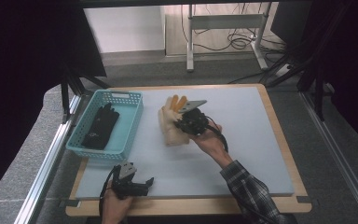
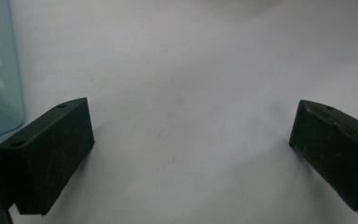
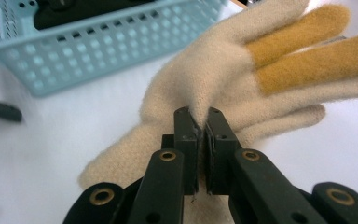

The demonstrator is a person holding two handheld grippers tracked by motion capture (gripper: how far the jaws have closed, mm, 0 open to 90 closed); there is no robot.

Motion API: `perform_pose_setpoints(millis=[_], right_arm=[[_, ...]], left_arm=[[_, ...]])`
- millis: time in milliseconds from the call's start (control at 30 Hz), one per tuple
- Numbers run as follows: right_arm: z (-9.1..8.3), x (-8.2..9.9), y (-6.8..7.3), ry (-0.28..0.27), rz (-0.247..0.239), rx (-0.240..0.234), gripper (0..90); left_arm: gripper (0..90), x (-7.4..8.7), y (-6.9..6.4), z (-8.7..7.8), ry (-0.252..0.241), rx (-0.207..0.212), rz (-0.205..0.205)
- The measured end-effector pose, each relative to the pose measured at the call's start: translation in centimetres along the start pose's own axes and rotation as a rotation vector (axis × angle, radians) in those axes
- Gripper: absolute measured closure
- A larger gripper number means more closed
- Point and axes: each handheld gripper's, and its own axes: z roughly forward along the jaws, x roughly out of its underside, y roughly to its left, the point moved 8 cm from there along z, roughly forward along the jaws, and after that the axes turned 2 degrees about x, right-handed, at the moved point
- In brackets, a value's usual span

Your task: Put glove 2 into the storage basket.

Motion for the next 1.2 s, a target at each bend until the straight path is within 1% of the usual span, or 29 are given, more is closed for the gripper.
perform_pose_setpoints(millis=[67,133,200,267,333,433,533,600,733,767,833,900,967,1033,1067,1100,1167,1200], right_arm=[[-1.4,1.3,-0.8,0.002,0.024,0.013,84.1],[-2.6,2.8,-1.4,0.008,0.06,0.025,84.1],[-3.8,4.1,-1.8,0.015,0.083,0.036,84.1],[-4.8,5.5,-1.9,0.021,0.104,0.043,84.0],[-5.6,6.8,-1.8,0.035,0.123,0.047,83.9],[-6.2,8.7,-1.2,0.053,0.14,0.05,83.7],[-6.3,10.3,-0.4,0.069,0.152,0.042,83.4],[-6.0,11.5,0.4,0.082,0.155,0.04,83.0],[-5.3,12.8,1.2,0.095,0.164,0.02,80.0],[-5.0,13.0,1.4,0.101,0.163,0.014,75.9],[-4.9,13.2,1.6,0.094,0.157,0.017,65.9],[-5.3,12.9,1.5,0.071,0.155,0.024,58.7],[-6.1,12.5,1.1,0.046,0.156,0.029,54.2],[-6.9,12.4,0.5,0.028,0.158,0.045,54.3],[-7.2,12.4,0.3,0.025,0.162,0.051,56.5],[-7.5,12.6,0.0,0.023,0.165,0.058,61.6],[-8.1,13.2,-0.7,0.021,0.174,0.078,68.7],[-8.3,13.5,-0.9,0.021,0.18,0.082,70.6]], left_arm=[[0.0,0.0,0.0,0.0,0.001,-0.001,0.0],[0.0,0.0,0.0,0.0,0.003,-0.001,0.0],[0.0,0.0,0.0,0.0,0.003,-0.002,-0.001],[0.0,0.0,0.0,0.0,0.004,-0.001,-0.002],[0.0,0.0,0.0,0.0,0.003,-0.002,-0.002],[0.0,0.0,0.0,0.0,0.003,-0.003,-0.003],[0.0,0.0,0.0,0.0,0.003,-0.003,-0.003],[0.0,0.0,0.0,0.0,0.002,-0.004,-0.003],[0.0,0.0,0.0,0.0,0.002,-0.004,-0.003],[0.0,0.0,0.0,0.0,0.002,-0.004,-0.003],[0.0,0.0,0.0,0.0,0.001,-0.004,-0.003],[0.0,0.0,0.0,0.0,0.001,-0.004,-0.003],[0.0,0.0,0.0,0.0,0.002,-0.004,-0.003],[0.0,0.0,0.0,0.0,0.001,-0.004,-0.003],[0.0,0.0,0.0,0.0,0.001,-0.004,-0.003],[0.0,0.0,0.0,0.0,0.001,-0.004,-0.003],[0.0,0.0,0.0,0.0,0.001,-0.004,-0.003],[0.0,0.0,0.0,0.0,0.002,-0.004,-0.004]])
